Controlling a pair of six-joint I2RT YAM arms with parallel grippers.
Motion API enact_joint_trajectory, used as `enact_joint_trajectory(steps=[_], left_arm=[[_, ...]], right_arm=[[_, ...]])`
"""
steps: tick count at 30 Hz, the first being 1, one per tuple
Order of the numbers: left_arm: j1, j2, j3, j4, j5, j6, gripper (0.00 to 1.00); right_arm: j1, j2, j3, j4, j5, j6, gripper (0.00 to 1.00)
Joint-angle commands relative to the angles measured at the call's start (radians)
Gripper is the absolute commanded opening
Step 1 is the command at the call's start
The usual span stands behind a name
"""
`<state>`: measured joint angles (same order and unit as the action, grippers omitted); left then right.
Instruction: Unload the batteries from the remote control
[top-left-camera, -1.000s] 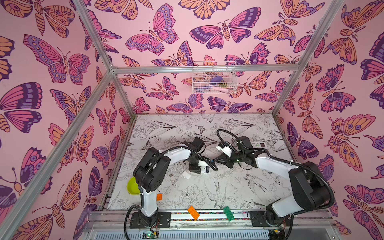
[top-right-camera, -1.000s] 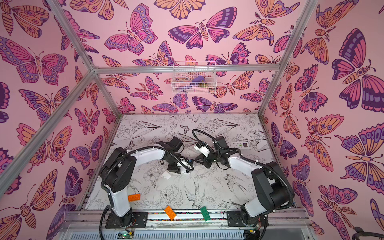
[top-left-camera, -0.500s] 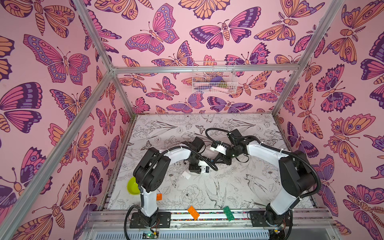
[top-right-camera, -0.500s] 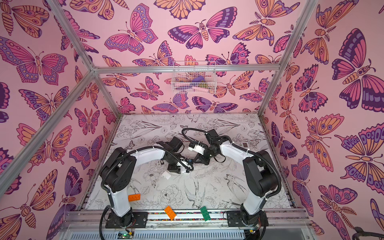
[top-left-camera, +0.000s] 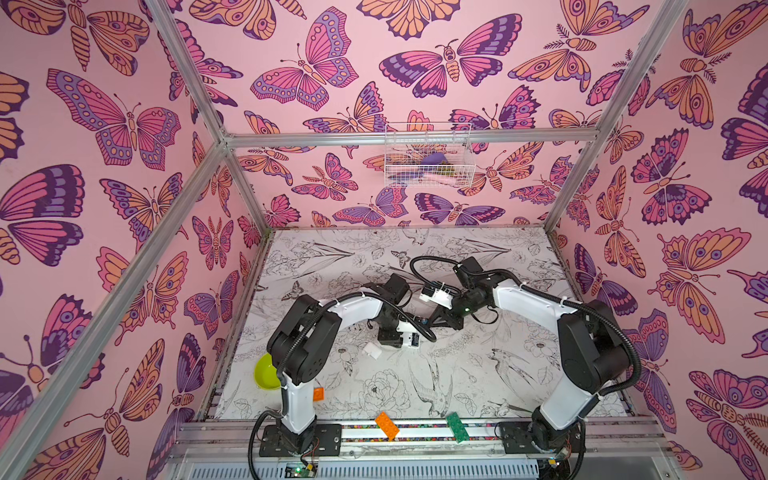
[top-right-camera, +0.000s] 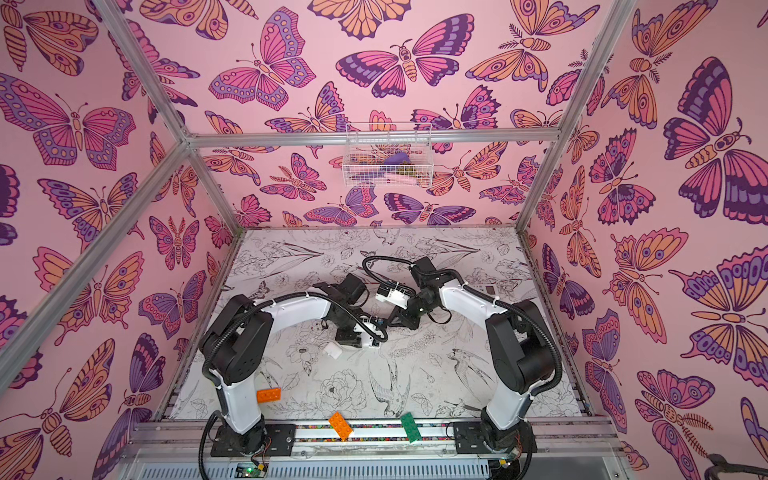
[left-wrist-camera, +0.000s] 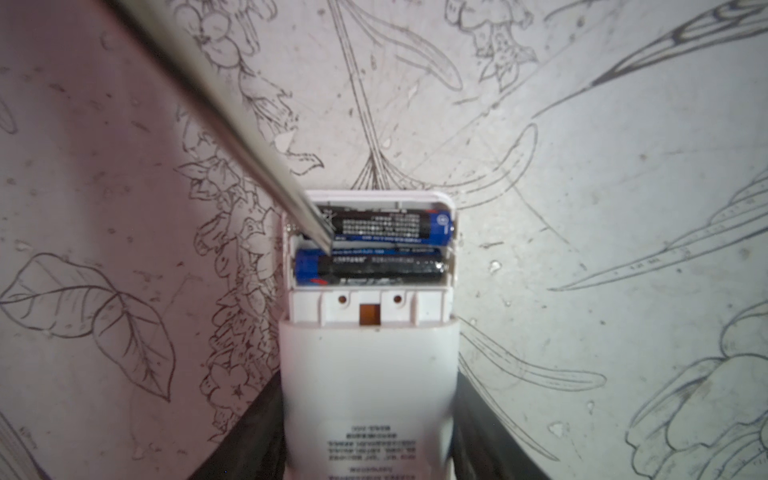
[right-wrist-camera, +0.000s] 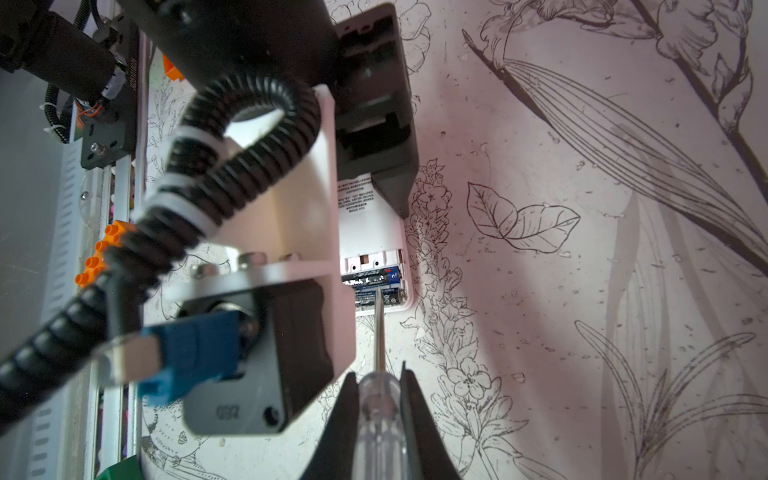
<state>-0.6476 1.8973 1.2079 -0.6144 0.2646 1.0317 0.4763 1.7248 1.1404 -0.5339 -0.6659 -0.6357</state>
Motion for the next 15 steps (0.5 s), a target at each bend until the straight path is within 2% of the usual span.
enact_joint_trajectory(steps=[1, 8, 15], left_arm=[[-0.014, 0.030, -0.007, -0.066, 0.043, 0.008, 0.57], [-0.014, 0.034, 0.003, -0.063, 0.042, -0.008, 0.57], [-0.015, 0.033, -0.005, -0.058, 0.039, -0.008, 0.57]], right_arm=[[0.010, 0.013, 0.025, 0.016, 0.009, -0.017, 0.00], [0.025, 0.027, 0.025, 0.045, 0.017, 0.003, 0.00], [0.040, 0.033, 0.023, 0.059, 0.076, 0.001, 0.00]])
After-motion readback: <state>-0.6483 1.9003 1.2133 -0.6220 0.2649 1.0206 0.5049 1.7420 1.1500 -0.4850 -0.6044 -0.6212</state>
